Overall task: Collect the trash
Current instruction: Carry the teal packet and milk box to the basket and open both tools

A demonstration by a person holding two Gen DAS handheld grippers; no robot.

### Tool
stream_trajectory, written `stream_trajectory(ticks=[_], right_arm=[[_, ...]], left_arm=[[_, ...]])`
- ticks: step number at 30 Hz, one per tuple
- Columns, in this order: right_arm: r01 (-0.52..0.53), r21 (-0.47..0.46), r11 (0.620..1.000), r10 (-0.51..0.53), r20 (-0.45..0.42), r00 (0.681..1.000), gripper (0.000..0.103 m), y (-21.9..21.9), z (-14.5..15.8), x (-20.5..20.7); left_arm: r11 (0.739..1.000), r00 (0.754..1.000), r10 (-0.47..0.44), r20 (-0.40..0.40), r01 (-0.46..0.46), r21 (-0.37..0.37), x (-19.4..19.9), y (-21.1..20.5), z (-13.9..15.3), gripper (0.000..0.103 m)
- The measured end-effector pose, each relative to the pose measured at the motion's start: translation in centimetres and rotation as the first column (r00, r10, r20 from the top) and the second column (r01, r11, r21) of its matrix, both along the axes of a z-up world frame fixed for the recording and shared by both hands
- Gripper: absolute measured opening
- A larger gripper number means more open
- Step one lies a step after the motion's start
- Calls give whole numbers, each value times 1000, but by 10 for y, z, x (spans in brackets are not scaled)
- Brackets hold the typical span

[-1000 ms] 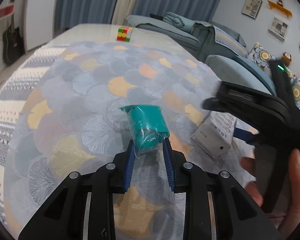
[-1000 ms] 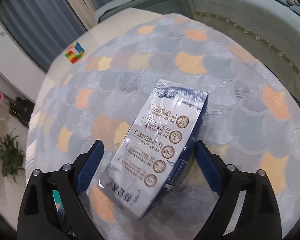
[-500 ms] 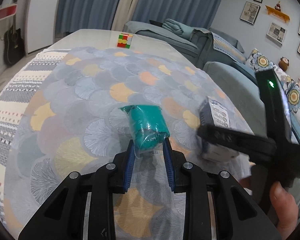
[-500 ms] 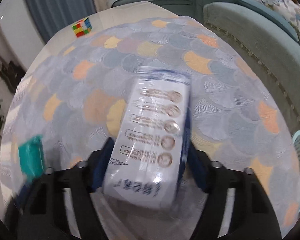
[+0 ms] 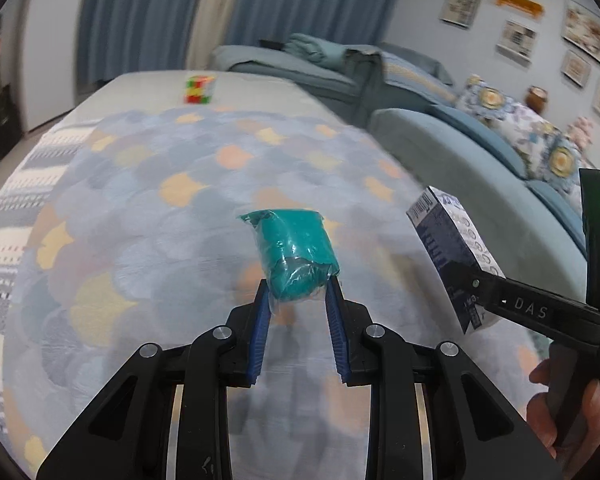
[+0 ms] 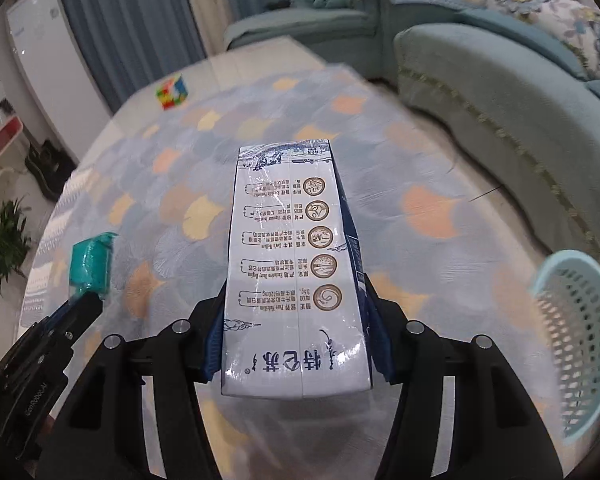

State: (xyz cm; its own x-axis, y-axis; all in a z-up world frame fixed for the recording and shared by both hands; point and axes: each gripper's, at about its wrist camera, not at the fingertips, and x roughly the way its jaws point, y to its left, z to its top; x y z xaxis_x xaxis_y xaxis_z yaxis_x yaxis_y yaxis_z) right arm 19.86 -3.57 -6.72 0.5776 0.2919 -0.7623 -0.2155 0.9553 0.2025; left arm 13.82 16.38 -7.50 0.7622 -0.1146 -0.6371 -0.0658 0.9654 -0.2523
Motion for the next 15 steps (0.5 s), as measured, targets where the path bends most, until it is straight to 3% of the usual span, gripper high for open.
stream_trajectory(ticks=[8,15], right_arm=[[103,-33,994,-95,184,978,54,-91,67,-51],[254,-41,966,-240,206,948,54,-179,82,-75]], left_arm=[[981,980,-180,84,186,-63,-1,-88,56,26],[943,944,-312,104,321,-91,4,-172,76,26]])
